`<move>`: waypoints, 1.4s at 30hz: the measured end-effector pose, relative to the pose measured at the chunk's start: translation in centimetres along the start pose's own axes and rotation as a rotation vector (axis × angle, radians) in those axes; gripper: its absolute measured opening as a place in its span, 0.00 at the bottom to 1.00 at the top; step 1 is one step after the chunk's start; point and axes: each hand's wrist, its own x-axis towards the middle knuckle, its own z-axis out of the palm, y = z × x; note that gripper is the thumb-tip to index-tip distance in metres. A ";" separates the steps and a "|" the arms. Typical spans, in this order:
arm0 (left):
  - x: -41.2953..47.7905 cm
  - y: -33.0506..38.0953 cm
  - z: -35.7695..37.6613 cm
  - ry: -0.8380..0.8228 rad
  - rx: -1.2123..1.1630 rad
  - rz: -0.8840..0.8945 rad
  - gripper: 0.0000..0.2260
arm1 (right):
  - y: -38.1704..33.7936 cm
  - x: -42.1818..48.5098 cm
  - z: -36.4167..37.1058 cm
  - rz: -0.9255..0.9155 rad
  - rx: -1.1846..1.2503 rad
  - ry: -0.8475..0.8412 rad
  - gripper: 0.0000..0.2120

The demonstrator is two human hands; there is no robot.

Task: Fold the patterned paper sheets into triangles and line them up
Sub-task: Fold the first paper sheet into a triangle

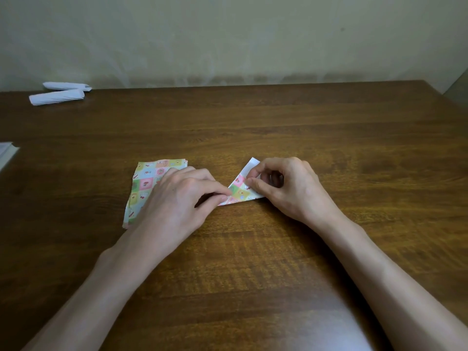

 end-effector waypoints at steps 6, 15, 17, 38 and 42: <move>0.0 -0.3 -0.2 0.007 0.015 -0.009 0.08 | -0.1 0.0 0.0 0.004 -0.001 -0.008 0.03; 0.1 -0.7 -0.2 -0.003 0.027 -0.015 0.09 | -0.1 0.0 0.0 0.002 -0.013 -0.001 0.03; 0.1 -0.7 -0.2 -0.008 0.033 -0.019 0.09 | -0.1 0.0 0.0 0.004 -0.016 0.002 0.03; 0.2 -0.8 -0.8 -0.054 0.018 -0.001 0.11 | 0.0 0.0 0.1 0.004 0.011 0.009 0.04; 0.2 -1.2 -0.9 -0.069 0.025 0.006 0.10 | 0.0 -0.1 0.1 -0.006 0.003 0.012 0.02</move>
